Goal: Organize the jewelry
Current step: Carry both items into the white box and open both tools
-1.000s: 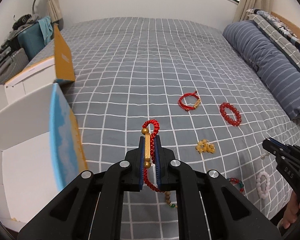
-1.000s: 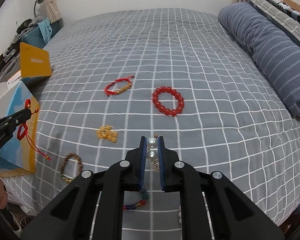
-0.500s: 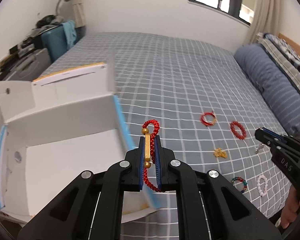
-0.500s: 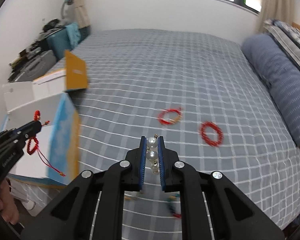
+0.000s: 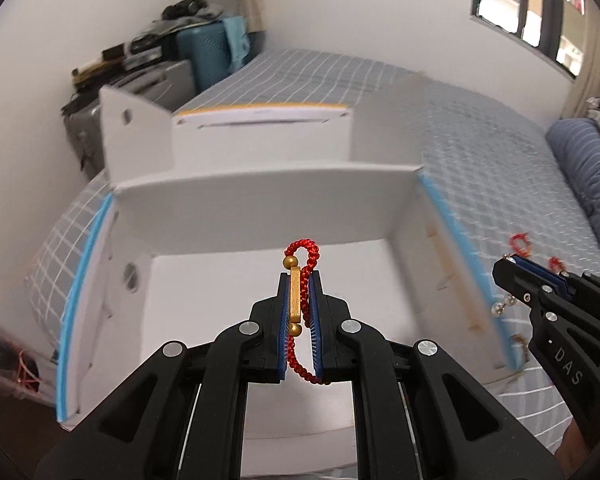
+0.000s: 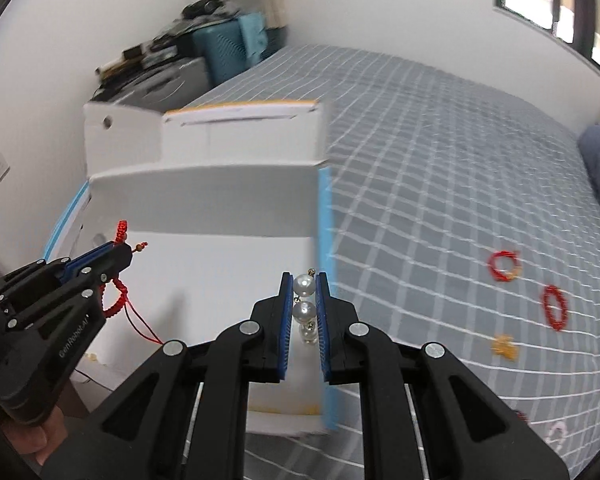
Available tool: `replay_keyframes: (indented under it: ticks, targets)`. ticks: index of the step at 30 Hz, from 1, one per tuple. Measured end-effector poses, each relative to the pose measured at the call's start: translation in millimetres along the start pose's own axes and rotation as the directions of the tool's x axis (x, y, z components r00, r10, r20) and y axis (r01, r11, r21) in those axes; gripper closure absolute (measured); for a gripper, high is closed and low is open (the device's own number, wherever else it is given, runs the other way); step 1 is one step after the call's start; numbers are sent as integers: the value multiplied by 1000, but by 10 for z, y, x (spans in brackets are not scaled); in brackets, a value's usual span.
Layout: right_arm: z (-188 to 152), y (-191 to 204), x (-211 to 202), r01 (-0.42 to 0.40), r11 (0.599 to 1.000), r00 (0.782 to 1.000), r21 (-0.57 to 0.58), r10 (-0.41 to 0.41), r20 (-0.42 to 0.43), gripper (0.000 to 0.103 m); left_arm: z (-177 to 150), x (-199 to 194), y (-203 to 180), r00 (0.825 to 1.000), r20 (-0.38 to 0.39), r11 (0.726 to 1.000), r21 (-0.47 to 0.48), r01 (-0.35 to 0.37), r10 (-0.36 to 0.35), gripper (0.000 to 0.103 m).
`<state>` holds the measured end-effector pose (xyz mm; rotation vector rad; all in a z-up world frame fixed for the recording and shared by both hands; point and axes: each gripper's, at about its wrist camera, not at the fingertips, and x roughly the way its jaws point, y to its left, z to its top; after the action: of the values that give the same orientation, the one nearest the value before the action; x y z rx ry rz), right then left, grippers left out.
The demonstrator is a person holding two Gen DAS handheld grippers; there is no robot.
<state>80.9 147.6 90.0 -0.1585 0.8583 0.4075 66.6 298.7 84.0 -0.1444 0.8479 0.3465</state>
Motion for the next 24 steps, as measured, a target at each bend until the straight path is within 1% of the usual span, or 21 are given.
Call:
replay_keyframes:
  ticks: [1, 3, 10, 14, 19, 20, 21, 22, 23, 24]
  targets:
    - [-7, 105, 91, -9, 1000, 1000, -10, 9, -12, 93, -21, 34, 54, 1000, -8, 1000, -6, -10, 10, 95]
    - [-25, 187, 227, -20, 1000, 999, -15, 19, -33, 93, -75, 128, 185, 999, -28, 1000, -18, -23, 22, 95]
    - [-69, 337, 535, -25, 1000, 997, -5, 25, -80, 93, -164, 338, 477, 997, -68, 998, -51, -37, 34, 95]
    - [-94, 409, 657, -29, 1000, 995, 2, 29, -100, 92, -182, 394, 513, 996, -84, 998, -57, -21, 16, 94]
    - [-118, 452, 732, -23, 1000, 993, -1, 22, -114, 92, -189, 405, 505, 996, -86, 999, -41, -35, 31, 94]
    - [-121, 455, 726, -23, 1000, 994, 5, 23, -109, 92, -189, 407, 491, 996, -88, 999, -39, -36, 33, 92]
    - [-123, 454, 718, -23, 1000, 994, 9, 24, -106, 90, -190, 401, 486, 995, -88, 999, -35, -40, 36, 89]
    - [-117, 456, 707, -23, 1000, 994, 9, 24, -105, 78, -185, 392, 482, 996, -86, 999, -36, -38, 35, 89]
    - [-117, 457, 680, -26, 1000, 995, 9, 27, -95, 69, -178, 380, 483, 996, -83, 999, -39, -35, 31, 84]
    - [-121, 458, 661, -28, 1000, 996, 11, 29, -84, 57, -170, 349, 484, 997, -76, 999, -44, -30, 27, 77]
